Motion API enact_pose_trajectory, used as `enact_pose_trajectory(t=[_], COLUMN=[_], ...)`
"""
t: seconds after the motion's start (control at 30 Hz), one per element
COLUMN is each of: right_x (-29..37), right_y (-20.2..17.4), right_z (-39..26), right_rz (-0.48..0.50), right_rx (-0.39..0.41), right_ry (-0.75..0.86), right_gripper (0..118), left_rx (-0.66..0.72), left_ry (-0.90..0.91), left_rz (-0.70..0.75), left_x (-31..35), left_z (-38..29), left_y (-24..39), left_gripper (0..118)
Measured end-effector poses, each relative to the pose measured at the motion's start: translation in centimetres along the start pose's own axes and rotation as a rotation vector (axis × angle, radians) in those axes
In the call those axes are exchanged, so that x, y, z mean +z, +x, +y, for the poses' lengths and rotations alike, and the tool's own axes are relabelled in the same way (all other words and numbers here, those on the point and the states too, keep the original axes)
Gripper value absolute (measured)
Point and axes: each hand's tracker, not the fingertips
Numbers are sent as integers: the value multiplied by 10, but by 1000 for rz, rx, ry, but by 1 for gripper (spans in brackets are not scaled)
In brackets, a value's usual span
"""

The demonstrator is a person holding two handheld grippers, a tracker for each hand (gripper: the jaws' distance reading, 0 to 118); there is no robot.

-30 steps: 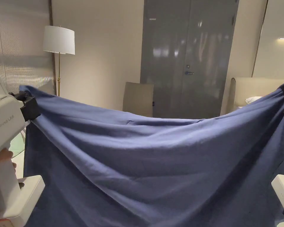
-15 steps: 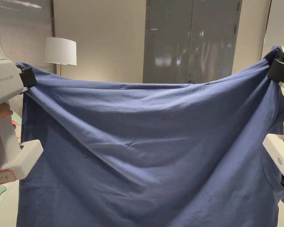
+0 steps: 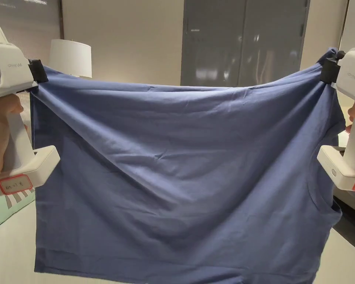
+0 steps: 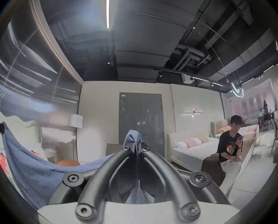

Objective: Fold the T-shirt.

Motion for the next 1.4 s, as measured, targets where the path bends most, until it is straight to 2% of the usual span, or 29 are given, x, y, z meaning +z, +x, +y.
enact_pose_trajectory(t=[0.37,0.63,0.93,1.07,1.4], right_x=[-32,-11,59,109,251], right_y=[-10,-5,6,15,41], right_z=[-29,-74,-120,-139,-192], right_rz=[2,16,40,54,103], right_rx=[35,42,26,12,41], right_ry=[-6,-95,-219,-280,-464], right_gripper=[3,3,3,3,3], left_rx=[25,26,1,-1,-81], left_ry=[-2,-81,-201,-258,-449], left_rz=[17,16,25,25,36], left_x=[-35,-23,29,70,197], left_z=[-36,-84,-129,-144,-187], left_y=[-2,-18,-44,-61,-104], left_gripper=[3,3,3,3,3])
